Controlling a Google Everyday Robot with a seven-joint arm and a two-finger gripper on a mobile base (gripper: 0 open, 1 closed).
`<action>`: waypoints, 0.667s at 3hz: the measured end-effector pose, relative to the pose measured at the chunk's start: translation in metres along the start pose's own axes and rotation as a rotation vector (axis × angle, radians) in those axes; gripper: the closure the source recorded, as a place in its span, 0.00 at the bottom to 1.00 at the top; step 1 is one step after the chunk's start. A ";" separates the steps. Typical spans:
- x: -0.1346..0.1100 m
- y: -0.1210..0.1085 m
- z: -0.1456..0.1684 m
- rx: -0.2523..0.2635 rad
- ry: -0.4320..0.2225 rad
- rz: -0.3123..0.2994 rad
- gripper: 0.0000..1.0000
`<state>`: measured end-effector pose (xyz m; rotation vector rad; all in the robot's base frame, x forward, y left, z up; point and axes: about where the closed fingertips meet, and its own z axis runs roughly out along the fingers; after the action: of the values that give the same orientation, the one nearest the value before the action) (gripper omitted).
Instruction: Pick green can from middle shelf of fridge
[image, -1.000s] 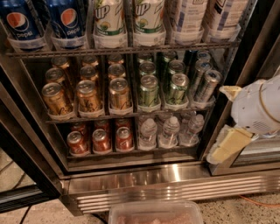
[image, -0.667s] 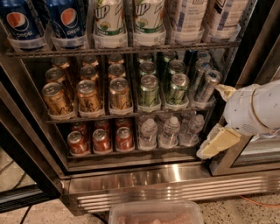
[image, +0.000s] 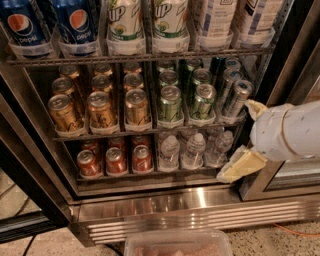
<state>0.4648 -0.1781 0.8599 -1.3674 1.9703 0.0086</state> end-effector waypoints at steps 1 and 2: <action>-0.001 0.039 0.025 0.036 -0.050 0.126 0.00; -0.005 0.060 0.047 0.096 -0.115 0.227 0.00</action>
Offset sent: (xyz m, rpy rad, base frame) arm 0.0322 0.0273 -0.0299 0.3328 -0.3974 -0.4579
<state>0.4428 -0.1294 0.8055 -1.0541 1.9916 0.0948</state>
